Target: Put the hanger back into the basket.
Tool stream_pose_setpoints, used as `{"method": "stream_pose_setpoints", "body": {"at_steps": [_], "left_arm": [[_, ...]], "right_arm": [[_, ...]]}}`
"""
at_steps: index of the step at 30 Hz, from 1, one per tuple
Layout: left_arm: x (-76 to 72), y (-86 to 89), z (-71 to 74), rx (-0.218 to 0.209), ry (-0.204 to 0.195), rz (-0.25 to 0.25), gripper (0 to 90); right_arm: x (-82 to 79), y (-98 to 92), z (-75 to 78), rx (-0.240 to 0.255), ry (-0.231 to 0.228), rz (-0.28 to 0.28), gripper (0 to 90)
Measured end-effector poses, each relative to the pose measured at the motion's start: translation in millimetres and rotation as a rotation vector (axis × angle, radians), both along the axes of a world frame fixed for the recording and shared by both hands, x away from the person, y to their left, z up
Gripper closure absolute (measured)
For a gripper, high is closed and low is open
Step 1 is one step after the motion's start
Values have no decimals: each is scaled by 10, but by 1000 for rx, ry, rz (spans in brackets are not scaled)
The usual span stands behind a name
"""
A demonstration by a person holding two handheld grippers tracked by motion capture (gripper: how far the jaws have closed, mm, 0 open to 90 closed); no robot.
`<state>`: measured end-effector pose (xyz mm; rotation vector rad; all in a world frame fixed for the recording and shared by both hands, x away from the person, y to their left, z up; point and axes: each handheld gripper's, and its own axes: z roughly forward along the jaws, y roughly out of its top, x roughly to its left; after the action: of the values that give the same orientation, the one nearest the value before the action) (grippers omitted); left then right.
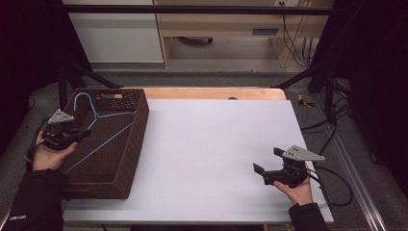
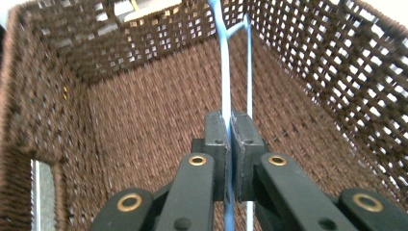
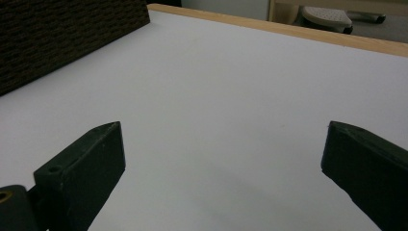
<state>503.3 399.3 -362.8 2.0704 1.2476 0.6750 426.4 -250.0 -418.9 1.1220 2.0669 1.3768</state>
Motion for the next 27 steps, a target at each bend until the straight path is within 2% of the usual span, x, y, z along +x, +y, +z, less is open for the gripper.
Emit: {"method": "stream_pose_setpoints", "body": {"at_steps": [3, 5, 7, 8, 10, 13, 14, 20, 25, 27], "left_arm": [[3, 20, -54, 0, 30, 22, 865], [6, 35, -85, 21, 61, 29, 862], [3, 41, -116, 22, 86, 40, 858], [-5, 55, -121, 30, 86, 40, 855], [-22, 61, -129, 6, 96, 55, 833], [-80, 89, -107, 12, 98, 56, 778], [-99, 97, -95, 2, 95, 58, 773], [-299, 114, 14, -92, 12, 44, 662], [-475, -21, 107, -165, -82, -2, 503], [-525, -98, 151, -193, -121, -23, 470]], "right_arm": [[-1, 2, 0, 1, 0, 0, 21], [-1, 2, -1, 1, 0, 0, 21], [-1, 4, -1, 1, 1, 0, 21], [-2, 6, -1, 2, 2, 0, 21], [-2, 4, 0, 2, 0, -1, 21], [-4, 2, 3, 5, 0, -3, 21], [-4, 1, 4, 5, -1, -2, 21], [-8, 1, 11, 13, 0, -3, 21], [-9, -7, 17, 16, -3, -6, 20], [-8, -4, 15, 16, -3, -8, 20]]}}
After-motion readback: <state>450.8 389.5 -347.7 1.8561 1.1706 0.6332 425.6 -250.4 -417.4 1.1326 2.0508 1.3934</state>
